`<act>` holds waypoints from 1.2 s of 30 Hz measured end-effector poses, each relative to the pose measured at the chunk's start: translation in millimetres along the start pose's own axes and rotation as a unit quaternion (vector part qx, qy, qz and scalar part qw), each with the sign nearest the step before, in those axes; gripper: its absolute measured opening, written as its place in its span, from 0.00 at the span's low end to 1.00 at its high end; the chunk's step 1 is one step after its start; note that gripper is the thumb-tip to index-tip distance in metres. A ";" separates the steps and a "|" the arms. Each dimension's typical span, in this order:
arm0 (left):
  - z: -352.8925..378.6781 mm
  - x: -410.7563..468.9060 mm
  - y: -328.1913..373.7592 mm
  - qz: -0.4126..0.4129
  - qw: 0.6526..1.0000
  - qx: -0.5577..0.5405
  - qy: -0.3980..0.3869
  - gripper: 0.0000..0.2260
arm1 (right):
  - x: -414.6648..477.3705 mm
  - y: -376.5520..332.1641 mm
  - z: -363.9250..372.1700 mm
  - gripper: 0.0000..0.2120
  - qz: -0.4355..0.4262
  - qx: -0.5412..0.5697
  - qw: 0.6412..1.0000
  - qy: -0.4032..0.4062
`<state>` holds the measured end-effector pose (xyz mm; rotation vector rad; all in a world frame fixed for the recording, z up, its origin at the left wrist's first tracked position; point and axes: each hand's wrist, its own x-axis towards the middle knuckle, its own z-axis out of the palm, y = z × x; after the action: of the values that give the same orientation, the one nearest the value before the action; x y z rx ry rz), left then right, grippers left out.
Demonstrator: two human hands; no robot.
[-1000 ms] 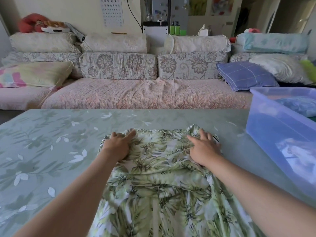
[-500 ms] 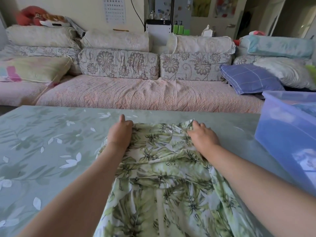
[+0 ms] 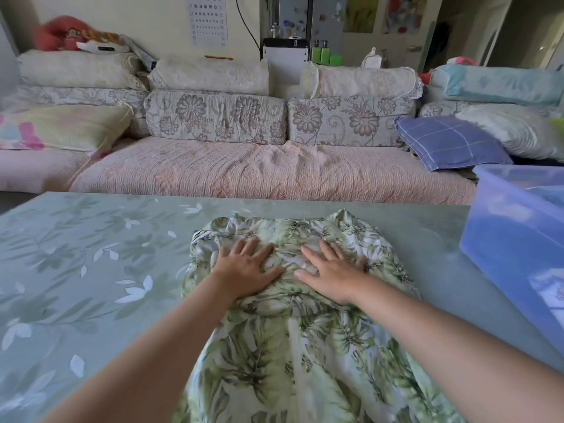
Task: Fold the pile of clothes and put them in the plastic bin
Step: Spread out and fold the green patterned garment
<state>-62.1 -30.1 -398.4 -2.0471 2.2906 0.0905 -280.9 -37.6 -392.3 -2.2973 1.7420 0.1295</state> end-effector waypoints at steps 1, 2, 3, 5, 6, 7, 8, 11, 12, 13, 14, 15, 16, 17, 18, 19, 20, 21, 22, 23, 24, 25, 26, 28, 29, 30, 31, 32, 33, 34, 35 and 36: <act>4.4 -5.5 -2.7 -0.001 1.000 0.003 0.007 0.37 | -3.2 4.3 3.4 0.37 0.004 -0.021 1.000 0.008; 7.0 -11.4 -5.6 -0.008 1.000 0.009 0.022 0.39 | -5.9 8.4 5.1 0.38 0.008 -0.036 0.999 0.016; 7.2 -17.7 -7.6 -0.022 0.999 0.017 0.040 0.41 | -8.8 10.3 4.9 0.39 0.011 -0.045 0.999 0.021; 8.1 -26.3 -13.5 -0.068 0.996 0.030 0.053 0.46 | -13.2 13.3 4.2 0.42 0.024 -0.044 0.998 0.027; 9.0 -28.8 -16.9 -0.088 0.995 0.024 0.042 0.49 | -15.9 15.4 4.4 0.43 0.032 -0.044 0.998 0.028; 10.3 -30.5 -19.8 -0.095 0.995 0.018 0.024 0.50 | -19.7 18.0 4.3 0.44 0.041 -0.045 0.998 0.031; 10.9 -32.6 -21.6 -0.095 0.995 0.009 0.003 0.52 | -24.2 21.2 4.1 0.45 0.049 -0.046 0.997 0.033; 7.5 -43.0 -19.1 -0.117 0.993 -0.021 -0.019 0.50 | -36.5 29.0 3.2 0.44 0.060 -0.055 0.996 0.026; 4.8 -47.6 -15.3 -0.130 0.992 -0.002 -0.007 0.48 | -40.0 29.6 3.0 0.43 0.061 -0.059 0.996 0.023; -0.3 -52.3 -10.0 -0.135 0.990 0.032 0.013 0.45 | -43.3 28.8 1.4 0.43 0.064 -0.064 0.996 0.021; -4.4 -56.2 -4.3 -0.125 0.989 0.065 0.035 0.42 | -47.7 26.7 0.4 0.42 0.066 -0.064 0.996 0.019; -8.6 -60.3 1.6 -0.102 0.990 0.076 0.059 0.39 | -53.0 23.0 -0.8 0.40 0.061 -0.061 0.996 0.022; -13.0 -65.3 8.7 -0.072 0.992 0.068 0.081 0.36 | -59.1 18.1 -1.4 0.37 0.048 -0.056 0.997 0.030; -16.8 -72.2 16.5 -0.042 0.994 0.047 0.090 0.33 | -66.6 11.5 -1.0 0.34 0.028 -0.047 0.998 0.038; -19.2 -79.6 24.7 -0.018 0.996 0.023 0.090 0.31 | -74.2 3.8 0.1 0.32 0.002 -0.033 0.998 0.045; -20.9 -89.0 33.1 0.001 0.997 0.004 0.079 0.31 | -81.9 -4.3 1.3 0.30 -0.028 -0.015 0.998 0.048; -20.0 -99.3 40.1 0.012 0.998 -0.009 0.060 0.31 | -89.8 -12.5 3.2 0.29 -0.059 0.004 0.997 0.045; -16.5 -110.6 44.4 0.017 0.999 -0.014 0.036 0.33 | -97.1 -20.5 6.0 0.29 -0.088 0.019 0.995 0.037; -10.7 -122.2 46.1 0.020 1.000 -0.010 0.011 0.37 | -103.6 -26.7 10.2 0.30 -0.112 0.024 0.993 0.023; -4.1 -134.7 44.9 0.020 1.000 0.000 -0.010 0.41 | -110.1 -31.9 15.0 0.31 -0.130 0.015 0.991 0.004; 2.7 -146.6 40.9 0.019 1.000 0.010 -0.023 0.45 | -114.7 -34.9 20.9 0.32 -0.141 -0.006 0.990 -0.015; 8.8 -158.0 34.6 0.013 0.999 0.011 -0.034 0.48 | -119.1 -36.4 26.5 0.33 -0.147 -0.031 0.988 -0.029; 13.2 -167.9 26.9 0.005 0.999 0.004 -0.046 0.49 | -123.7 -37.3 31.2 0.34 -0.150 -0.049 0.987 -0.037; 13.3 -186.0 11.2 -0.005 0.997 -0.013 -0.075 0.49 | -131.2 -38.6 35.6 0.35 -0.146 -0.060 0.987 -0.038; 10.3 -190.8 6.4 -0.002 0.996 -0.021 -0.090 0.49 | -133.3 -38.3 34.3 0.35 -0.141 -0.057 0.988 -0.037; 6.1 -194.9 2.5 0.001 0.994 -0.030 -0.105 0.49 | -135.8 -39.8 31.9 0.35 -0.135 -0.056 0.989 -0.038; 0.7 -198.7 0.6 0.001 0.993 -0.045 -0.106 0.48 | -137.5 -43.6 28.7 0.35 -0.131 -0.059 0.989 -0.037; -3.4 -199.3 -1.1 -0.008 0.994 -0.068 -0.087 0.45 | -137.8 -48.4 26.1 0.34 -0.128 -0.064 0.989 -0.028; -6.4 -197.7 -2.2 -0.020 0.993 -0.108 -0.046 0.38 | -137.3 -54.4 23.6 0.33 -0.127 -0.068 0.990 -0.006; -8.7 -193.7 -3.3 -0.040 0.987 -0.156 0.009 0.28 | -135.4 -61.5 21.9 0.31 -0.127 -0.065 0.989 0.025; -10.6 -187.4 -5.5 -0.060 0.977 -0.192 0.069 0.20 | -133.4 -69.0 19.6 0.29 -0.127 -0.057 0.988 0.060; -12.2 -179.4 -8.6 -0.086 0.966 -0.209 0.126 0.15 | -130.4 -76.5 16.9 0.26 -0.129 -0.042 0.986 0.091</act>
<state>-33.6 145.4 -370.2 -2.5918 2.3827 0.3514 -242.7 107.7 -368.2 -2.6468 1.5238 -0.0593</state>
